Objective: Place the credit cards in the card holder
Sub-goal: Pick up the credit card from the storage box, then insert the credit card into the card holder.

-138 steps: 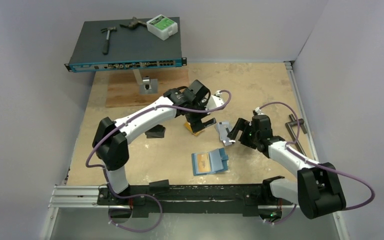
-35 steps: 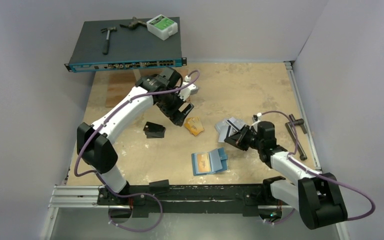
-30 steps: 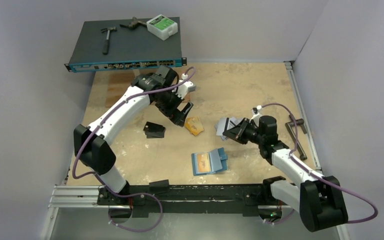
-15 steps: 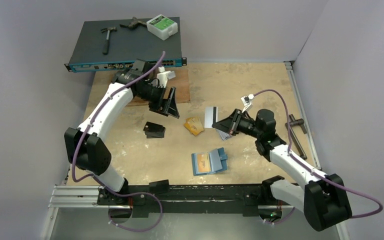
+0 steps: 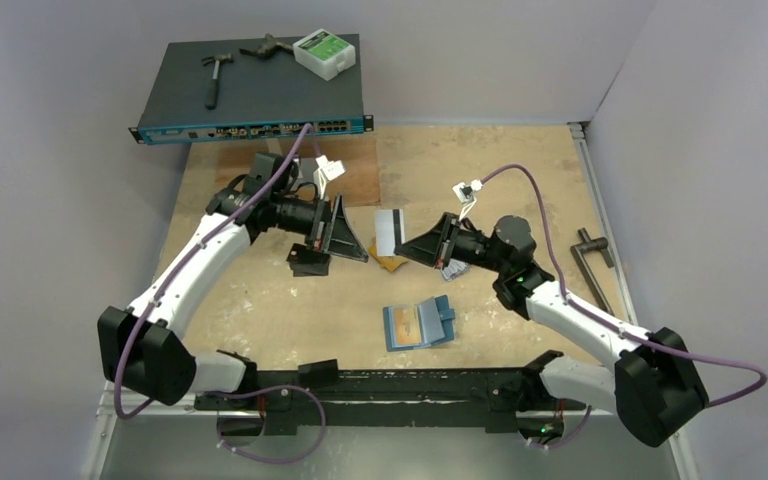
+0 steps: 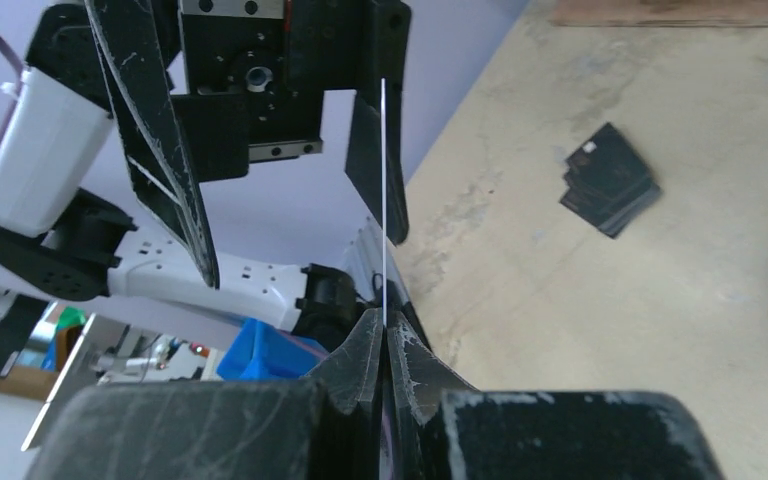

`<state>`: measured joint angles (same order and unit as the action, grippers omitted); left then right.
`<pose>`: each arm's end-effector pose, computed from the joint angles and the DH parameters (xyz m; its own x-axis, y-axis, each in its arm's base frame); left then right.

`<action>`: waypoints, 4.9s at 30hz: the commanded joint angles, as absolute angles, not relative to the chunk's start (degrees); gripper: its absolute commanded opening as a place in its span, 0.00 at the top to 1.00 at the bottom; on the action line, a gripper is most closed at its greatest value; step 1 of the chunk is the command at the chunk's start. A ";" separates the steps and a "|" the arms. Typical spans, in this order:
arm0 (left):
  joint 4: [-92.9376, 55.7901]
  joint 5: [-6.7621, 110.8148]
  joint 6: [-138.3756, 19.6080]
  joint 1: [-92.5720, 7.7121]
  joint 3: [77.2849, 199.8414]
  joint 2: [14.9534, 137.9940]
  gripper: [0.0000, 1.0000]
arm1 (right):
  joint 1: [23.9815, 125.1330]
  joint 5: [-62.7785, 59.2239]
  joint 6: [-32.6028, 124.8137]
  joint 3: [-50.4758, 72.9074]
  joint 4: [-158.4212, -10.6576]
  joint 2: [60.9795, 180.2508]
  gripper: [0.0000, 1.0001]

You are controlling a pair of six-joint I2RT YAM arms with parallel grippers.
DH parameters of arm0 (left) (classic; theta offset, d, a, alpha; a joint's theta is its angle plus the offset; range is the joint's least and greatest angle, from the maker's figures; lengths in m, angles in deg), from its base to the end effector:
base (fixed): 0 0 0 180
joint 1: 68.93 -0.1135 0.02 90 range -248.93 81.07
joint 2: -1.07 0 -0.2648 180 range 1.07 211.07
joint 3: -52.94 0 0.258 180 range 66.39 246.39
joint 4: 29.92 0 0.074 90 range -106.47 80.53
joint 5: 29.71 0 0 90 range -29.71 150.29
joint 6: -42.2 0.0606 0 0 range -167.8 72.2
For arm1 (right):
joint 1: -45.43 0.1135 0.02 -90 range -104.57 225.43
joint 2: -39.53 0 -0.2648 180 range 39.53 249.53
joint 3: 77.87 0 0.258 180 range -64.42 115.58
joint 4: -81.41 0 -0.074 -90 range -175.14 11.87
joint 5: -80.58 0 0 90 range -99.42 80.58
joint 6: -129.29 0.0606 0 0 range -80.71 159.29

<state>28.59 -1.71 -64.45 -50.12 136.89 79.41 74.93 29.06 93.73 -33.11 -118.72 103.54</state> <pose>0.2526 -0.1426 0.3163 -0.9112 0.1683 -0.3761 0.4117 0.3349 -0.8475 0.2155 0.1653 0.2683 -0.7463 0.3094 -0.5893 -0.5500 0.2119 0.8079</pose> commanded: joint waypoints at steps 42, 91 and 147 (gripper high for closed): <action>4.33 -3.97 -81.66 -49.83 137.27 75.35 1.00 | 84.01 23.49 102.75 -32.86 -138.62 108.62 0.65; 9.92 13.88 -76.65 -45.90 125.41 83.30 0.27 | 76.82 10.64 82.28 -30.56 -74.27 93.02 1.00; 12.05 17.58 -73.47 -34.91 129.41 102.63 0.44 | 81.84 -3.70 75.76 -27.02 -53.04 86.19 1.00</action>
